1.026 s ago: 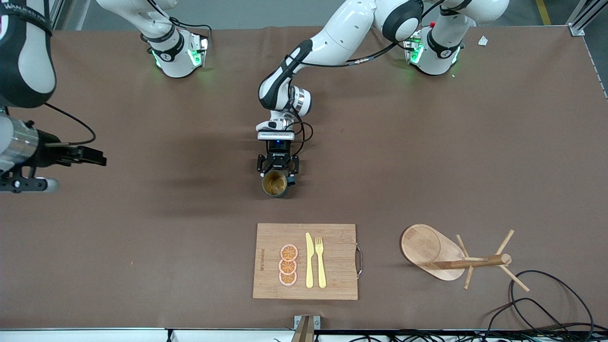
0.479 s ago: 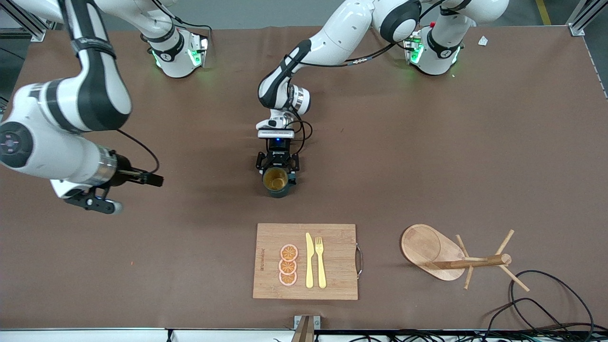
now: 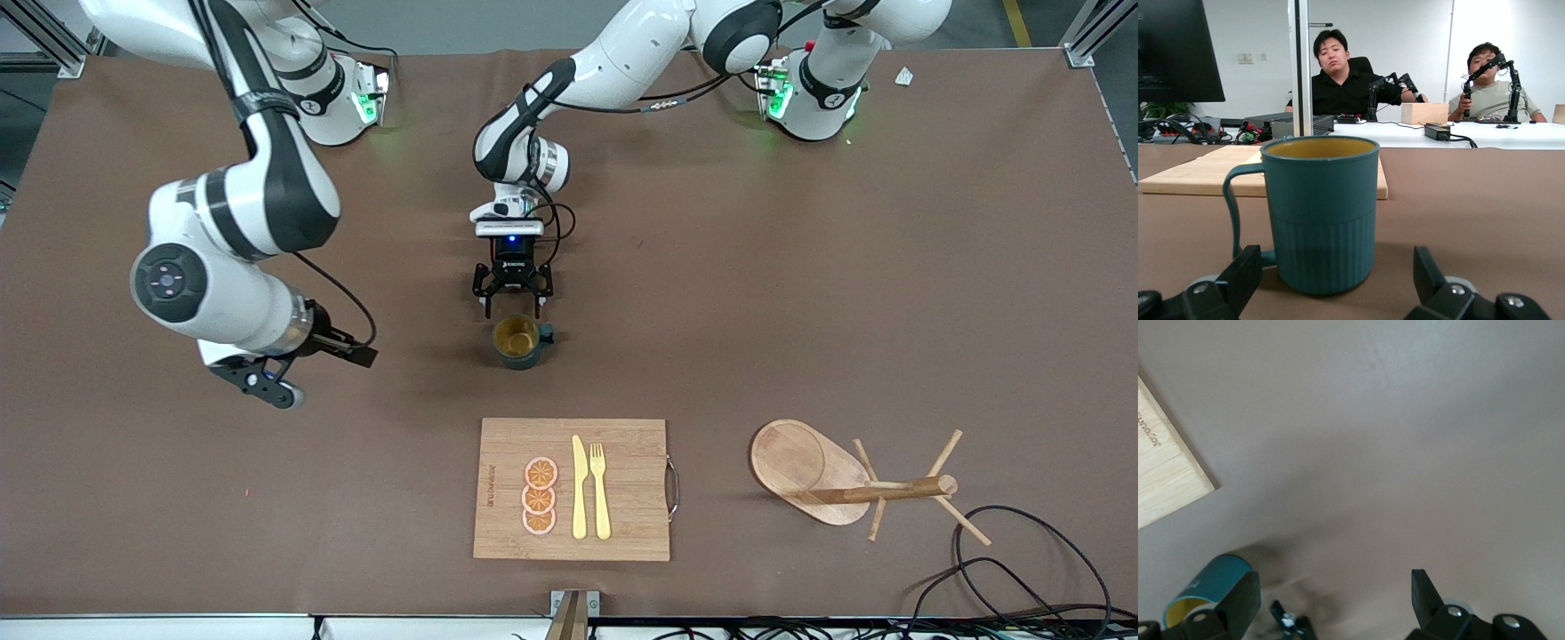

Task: Transfer cup from left to right arm and place
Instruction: 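Lower the mug onto the table while the right gripper approaches, then raise the open left gripper while the right gripper reaches the mug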

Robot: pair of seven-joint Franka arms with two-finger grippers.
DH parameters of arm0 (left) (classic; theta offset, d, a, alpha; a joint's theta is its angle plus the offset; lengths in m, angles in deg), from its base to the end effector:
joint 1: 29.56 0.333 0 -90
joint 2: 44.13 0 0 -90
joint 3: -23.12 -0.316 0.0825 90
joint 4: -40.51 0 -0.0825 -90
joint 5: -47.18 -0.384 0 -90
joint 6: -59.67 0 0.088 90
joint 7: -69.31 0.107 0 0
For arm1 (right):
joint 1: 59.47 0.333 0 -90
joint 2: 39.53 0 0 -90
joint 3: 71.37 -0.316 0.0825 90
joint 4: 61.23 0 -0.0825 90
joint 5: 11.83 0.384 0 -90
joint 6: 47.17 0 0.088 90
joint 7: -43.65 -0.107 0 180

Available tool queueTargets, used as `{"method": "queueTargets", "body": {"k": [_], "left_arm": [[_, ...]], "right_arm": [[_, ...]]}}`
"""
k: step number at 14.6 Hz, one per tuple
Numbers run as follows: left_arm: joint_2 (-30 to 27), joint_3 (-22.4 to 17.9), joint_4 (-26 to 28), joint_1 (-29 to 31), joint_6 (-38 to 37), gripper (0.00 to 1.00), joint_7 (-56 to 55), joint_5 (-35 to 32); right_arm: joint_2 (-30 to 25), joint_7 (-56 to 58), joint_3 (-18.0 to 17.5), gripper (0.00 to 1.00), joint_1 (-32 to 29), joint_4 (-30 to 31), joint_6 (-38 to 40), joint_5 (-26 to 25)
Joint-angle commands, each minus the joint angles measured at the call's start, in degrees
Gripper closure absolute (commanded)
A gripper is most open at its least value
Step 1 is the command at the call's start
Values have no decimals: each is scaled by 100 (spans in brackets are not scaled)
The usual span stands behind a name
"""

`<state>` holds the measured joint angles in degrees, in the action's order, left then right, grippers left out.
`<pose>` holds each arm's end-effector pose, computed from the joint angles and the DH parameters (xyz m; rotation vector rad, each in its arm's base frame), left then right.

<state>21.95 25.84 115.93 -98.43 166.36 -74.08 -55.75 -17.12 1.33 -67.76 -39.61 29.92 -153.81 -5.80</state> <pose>0.3030 -0.6465 0.0546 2.3436 0.0283 2.0528 0.6264 0.1960 0.3996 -3.0347 0.7554 0.2207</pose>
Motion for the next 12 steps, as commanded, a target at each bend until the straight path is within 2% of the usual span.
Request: {"method": "queueTargets", "body": {"k": [1, 4, 6, 9, 12], "left_arm": [[-270, 298, 43, -13, -305, 0, 21, 422], [-594, 719, 86, -13, -937, 0, -57, 1396], [-971, 923, 252, -4, -1036, 0, -66, 1968], [-1946, 1080, 1094, 40, -1019, 0, -259, 2602], [-3219, 1204, 2376, 137, -678, 0, -286, 3103]], "right_arm": [[88, -503, 44, 0, 211, 8, -155, 109], [211, -1337, 44, 0, 483, 8, -392, 302], [290, -1716, 44, 0, 633, 17, -472, 337], [430, -2323, 44, 0, 844, 17, -665, 355], [554, -2596, 44, 0, 1037, 26, -815, 373]]}}
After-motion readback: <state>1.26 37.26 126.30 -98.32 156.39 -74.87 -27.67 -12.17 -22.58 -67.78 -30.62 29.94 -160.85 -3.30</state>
